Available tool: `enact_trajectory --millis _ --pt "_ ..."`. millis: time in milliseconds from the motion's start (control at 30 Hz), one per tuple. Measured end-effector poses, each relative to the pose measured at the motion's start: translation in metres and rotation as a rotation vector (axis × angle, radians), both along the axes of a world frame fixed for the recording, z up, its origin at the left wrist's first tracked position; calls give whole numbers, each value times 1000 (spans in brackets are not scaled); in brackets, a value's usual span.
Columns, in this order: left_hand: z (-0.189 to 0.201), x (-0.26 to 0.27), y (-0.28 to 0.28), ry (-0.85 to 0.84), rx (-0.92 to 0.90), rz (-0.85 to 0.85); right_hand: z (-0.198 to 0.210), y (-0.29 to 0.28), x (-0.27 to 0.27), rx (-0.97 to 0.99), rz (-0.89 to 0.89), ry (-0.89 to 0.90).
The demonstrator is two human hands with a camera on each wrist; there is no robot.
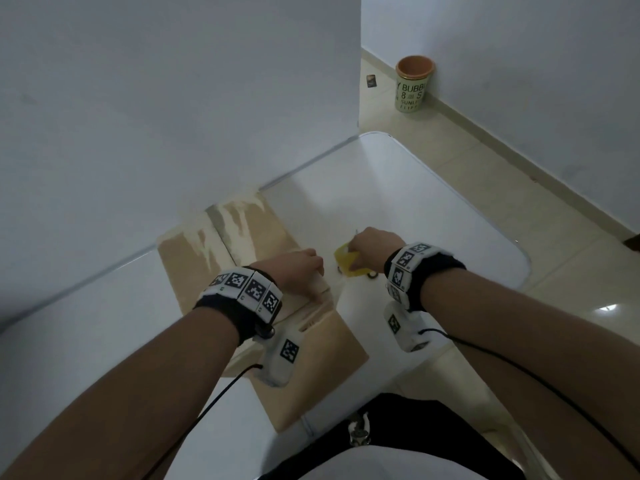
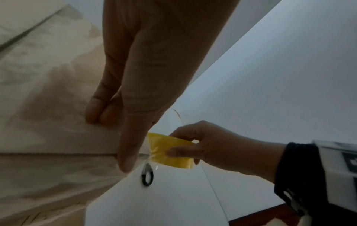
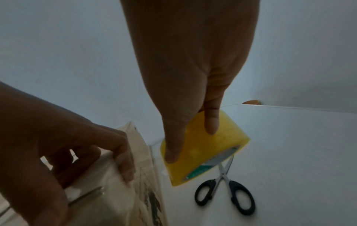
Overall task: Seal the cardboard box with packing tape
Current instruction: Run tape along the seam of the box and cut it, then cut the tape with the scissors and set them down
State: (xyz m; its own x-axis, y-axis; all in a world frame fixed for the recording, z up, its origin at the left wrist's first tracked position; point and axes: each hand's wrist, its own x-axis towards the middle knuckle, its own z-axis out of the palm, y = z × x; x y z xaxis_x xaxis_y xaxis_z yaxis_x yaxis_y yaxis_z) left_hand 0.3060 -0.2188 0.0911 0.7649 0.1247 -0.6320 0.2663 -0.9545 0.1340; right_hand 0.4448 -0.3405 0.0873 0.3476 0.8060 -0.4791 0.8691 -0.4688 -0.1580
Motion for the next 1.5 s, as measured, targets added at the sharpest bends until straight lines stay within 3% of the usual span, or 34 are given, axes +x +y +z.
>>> enact_trajectory --millis 133,300,467,533,600,667,733,800,933,1133,1267,1433,1500 --pt "11 15 2 143 16 66 -1 0 8 41 37 124" --pt "19 58 -2 -78 -40 118 9 -2 20 98 75 122" --pt "8 80 -8 120 -238 225 6 -5 25 172 71 178" --pt "8 82 -8 105 -311 280 4 -9 29 205 43 210" --pt "6 81 -4 57 -351 311 3 -16 35 355 -93 278" --pt "2 79 2 56 -432 409 -2 -25 45 631 -325 279" --pt "-4 76 7 52 -521 510 -12 -32 58 747 -568 270" --pt "-6 74 8 17 -569 549 -24 -36 64 649 -707 242" --pt "-8 73 8 -41 -702 634 -61 -35 57 421 -744 285" --pt "-6 69 11 -64 -796 678 -103 -8 32 114 -439 387" --pt "-6 70 11 -55 -807 689 -131 4 27 6 -273 276" --pt "-8 70 11 -46 -809 697 -134 0 32 28 -224 131" --pt "-8 71 12 -44 -805 697 -136 -8 36 67 -284 65"
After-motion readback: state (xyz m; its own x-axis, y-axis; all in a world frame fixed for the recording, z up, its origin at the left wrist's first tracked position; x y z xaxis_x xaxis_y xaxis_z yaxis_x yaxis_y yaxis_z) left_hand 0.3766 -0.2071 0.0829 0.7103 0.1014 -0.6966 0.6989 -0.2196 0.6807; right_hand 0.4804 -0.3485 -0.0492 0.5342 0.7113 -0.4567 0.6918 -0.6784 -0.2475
